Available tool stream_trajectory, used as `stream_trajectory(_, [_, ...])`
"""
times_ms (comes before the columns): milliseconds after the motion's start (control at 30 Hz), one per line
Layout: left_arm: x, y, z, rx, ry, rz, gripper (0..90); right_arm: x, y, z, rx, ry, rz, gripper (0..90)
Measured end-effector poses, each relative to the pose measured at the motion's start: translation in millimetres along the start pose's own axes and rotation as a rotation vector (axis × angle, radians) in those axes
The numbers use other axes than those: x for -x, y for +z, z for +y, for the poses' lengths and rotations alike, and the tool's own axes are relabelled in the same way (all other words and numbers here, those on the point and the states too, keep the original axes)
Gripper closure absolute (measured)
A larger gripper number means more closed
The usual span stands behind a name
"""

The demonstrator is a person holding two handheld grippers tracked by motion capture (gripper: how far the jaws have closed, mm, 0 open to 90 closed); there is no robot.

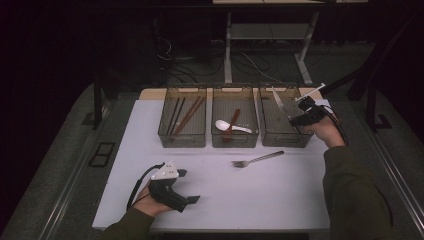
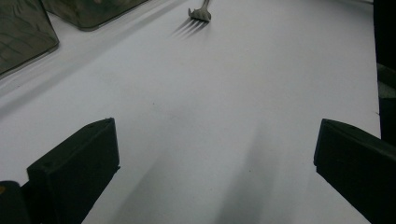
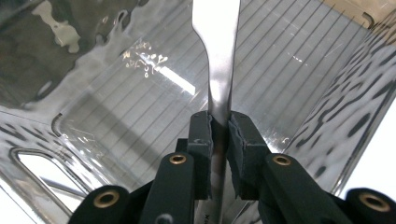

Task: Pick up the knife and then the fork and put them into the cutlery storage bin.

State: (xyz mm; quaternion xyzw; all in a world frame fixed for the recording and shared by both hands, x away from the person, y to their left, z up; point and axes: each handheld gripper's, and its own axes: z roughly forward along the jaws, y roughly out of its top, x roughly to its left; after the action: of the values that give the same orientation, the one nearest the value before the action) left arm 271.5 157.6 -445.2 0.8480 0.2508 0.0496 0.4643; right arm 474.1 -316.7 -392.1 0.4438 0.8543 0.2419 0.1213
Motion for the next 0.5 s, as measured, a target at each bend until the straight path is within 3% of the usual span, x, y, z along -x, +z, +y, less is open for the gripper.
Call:
stream_trajectory(133, [0.1, -0.1, 0.0, -0.001, 0.0, 0.0, 0.0, -1.7, -1.2, 1.0, 0.024, 0.006, 0.02, 75.6])
stream_trajectory(300, [0.3, 0.1, 0.0, -0.001, 0.001, 0.0, 0.0, -2.0, -3.5, 0.2, 0.035, 0.007, 0.011, 71.7])
stream_trajectory(500, [0.2, -0.2, 0.0, -0.001, 0.002, 0.0, 0.0, -3.1, -15.9, -0.8, 0.104, 0.035, 0.038, 62.3])
